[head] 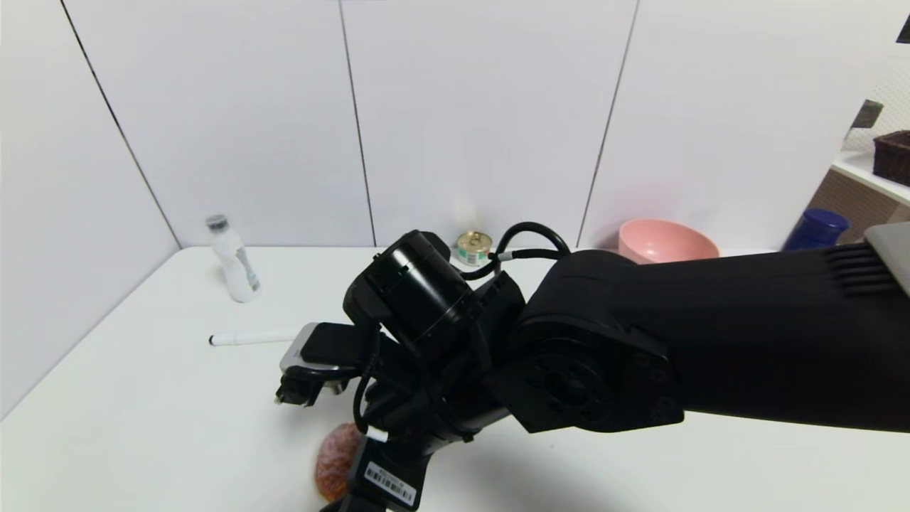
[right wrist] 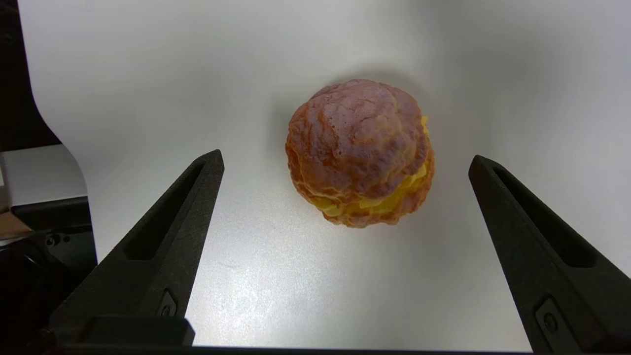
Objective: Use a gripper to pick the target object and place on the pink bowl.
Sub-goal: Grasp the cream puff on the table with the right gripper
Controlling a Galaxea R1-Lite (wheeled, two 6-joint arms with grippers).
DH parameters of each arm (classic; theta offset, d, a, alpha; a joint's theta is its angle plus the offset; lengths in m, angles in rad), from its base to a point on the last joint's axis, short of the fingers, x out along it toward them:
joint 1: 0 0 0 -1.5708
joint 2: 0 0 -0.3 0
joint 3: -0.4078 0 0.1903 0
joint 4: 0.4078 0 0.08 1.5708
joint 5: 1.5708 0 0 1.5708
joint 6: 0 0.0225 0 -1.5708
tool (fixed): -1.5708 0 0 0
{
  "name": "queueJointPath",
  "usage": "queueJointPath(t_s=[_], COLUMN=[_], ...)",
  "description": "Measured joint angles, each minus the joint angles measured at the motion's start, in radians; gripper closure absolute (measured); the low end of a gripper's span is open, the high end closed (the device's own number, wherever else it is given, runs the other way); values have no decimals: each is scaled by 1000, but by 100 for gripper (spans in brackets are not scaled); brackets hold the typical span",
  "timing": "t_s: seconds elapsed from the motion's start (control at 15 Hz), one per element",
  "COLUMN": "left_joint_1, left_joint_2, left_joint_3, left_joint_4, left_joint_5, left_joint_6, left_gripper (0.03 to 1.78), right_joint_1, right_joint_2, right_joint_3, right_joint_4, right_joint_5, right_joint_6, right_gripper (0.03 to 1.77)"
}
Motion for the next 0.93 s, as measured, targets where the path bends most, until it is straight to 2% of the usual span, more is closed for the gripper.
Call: queueJointPath(t_s=[0.93], left_joint_1=[0], left_joint_2=[0], left_joint_3=[0], left_joint_4=[0], left_joint_5=[0], left_joint_6=[0], left_gripper=[12], right_joint_1=[10], right_joint_2=[126], right_joint_3=[-67], right_joint_4=[-10], right_joint_5=[-4], right_joint_6=[-4], right_gripper=[9])
